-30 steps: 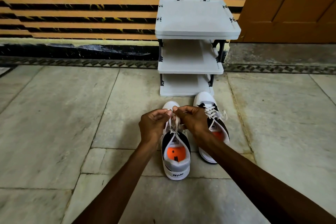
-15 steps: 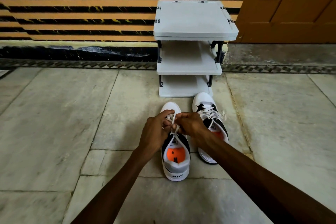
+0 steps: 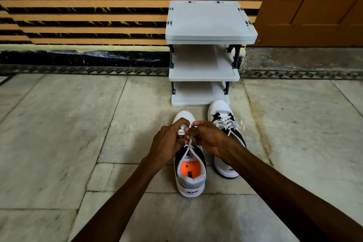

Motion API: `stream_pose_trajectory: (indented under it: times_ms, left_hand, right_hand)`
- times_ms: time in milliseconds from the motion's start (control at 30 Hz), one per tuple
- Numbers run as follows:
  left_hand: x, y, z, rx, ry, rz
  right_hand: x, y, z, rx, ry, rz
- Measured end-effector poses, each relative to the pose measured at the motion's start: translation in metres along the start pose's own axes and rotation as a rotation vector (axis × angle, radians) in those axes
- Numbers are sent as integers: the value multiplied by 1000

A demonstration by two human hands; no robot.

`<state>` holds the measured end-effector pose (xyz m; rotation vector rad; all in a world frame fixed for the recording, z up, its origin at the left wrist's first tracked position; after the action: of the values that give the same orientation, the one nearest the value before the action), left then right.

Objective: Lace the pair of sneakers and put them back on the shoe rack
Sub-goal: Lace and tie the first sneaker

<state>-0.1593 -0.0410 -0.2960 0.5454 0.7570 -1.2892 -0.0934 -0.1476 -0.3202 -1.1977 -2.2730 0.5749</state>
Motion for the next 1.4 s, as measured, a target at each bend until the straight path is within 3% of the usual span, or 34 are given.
stream_pose_trajectory:
  times_ms: [233, 467, 733, 833, 967, 1200, 1400]
  left_hand:
    - [2, 0, 3, 5, 58, -5]
    - [9, -2, 8, 60, 35, -19]
    - [8, 7, -13, -32, -163, 9]
    - [7, 7, -14, -77, -270, 20]
    - [15, 8, -23, -305, -543, 19]
    - [24, 16, -21, -437, -759, -210]
    - [12, 15, -32, -459, -708, -29]
  right_hand:
    - [-7, 4, -14, -108, -401, 30]
    - [12, -23, -31, -687, -1027, 131]
    - [21, -35, -23, -918, -1413, 208]
    - [21, -39, -20, -1036, -1475, 261]
    - [18, -38, -19, -1066, -1434, 319]
    - [21, -41, -18, -1040, -1373, 309]
    - [13, -50, -16, -932, -1428, 353]
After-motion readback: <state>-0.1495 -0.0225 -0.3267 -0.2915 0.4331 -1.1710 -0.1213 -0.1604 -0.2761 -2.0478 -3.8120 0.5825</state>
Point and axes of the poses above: each hand's wrist, its own y-axis towards the middle knuckle, its own x-axis out of the palm, z = x × y, the point moved 6 cm from there along y, towards the middle knuckle, and after that the axes turned 2 degrees about -z, right-handed, at the moved point
